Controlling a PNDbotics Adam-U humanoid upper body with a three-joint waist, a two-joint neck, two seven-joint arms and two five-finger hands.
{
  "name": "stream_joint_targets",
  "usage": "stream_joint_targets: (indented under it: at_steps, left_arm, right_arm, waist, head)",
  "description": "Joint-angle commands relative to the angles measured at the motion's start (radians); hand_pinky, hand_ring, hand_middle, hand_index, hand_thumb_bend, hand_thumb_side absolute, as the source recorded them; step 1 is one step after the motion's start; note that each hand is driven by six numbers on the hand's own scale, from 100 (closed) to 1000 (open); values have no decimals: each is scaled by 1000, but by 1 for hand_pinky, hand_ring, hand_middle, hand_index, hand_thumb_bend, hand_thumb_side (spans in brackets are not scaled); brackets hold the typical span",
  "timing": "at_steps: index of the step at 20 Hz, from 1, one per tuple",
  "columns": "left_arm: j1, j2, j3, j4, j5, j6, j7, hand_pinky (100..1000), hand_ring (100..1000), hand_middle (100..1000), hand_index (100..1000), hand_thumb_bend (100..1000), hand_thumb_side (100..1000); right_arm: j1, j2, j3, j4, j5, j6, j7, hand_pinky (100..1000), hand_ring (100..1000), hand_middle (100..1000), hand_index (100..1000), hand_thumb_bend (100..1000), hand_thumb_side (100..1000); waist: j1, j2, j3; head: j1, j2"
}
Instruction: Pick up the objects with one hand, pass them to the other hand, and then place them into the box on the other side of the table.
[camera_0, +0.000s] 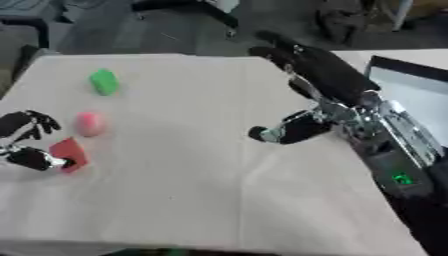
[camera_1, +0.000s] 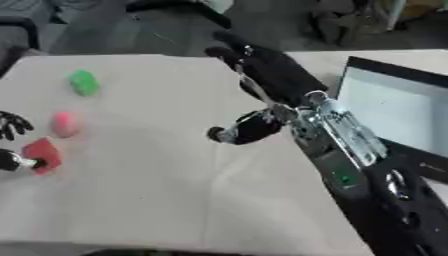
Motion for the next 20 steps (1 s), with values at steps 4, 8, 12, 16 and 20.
stream_joint_targets:
  at_steps: [4,8,12,16,20]
  left_arm:
    - [-21,14,-2,20,-15,-8,-41,606,542,554,694,444,232]
    - [-18,15,3,16,5,-7,-47,562,482,475,599,229,100]
    - [-28,25,19,-21,116,-14,-45,521,453,445,561,204,100]
    - [-76,51,0,-159,523,-99,-103,517,453,444,555,183,216]
    - [-121,62,-67,-250,925,-113,-234,506,446,435,543,188,236]
  right_arm:
    - [-15,1,-8,-15,-7,6,-3,758,816,1000,947,639,332]
    - [-17,2,-8,-12,-4,10,-3,756,813,1000,946,635,337]
    - [-22,0,-3,-13,-3,9,1,759,811,1000,944,622,334]
    - [-41,-5,10,-21,22,-10,27,788,821,1000,943,583,330]
    - [-66,-3,30,-46,88,-59,75,845,850,1000,946,542,334]
  waist:
    - [-3,-17,0]
    - [-3,-17,1]
    - [-3,-18,2]
    - [-3,-20,3]
    - [-3,-23,-2]
  head:
    - [5,-2]
    - [6,-2]
    - [2,-2]
    - [-4,-2]
    - [-20,-2]
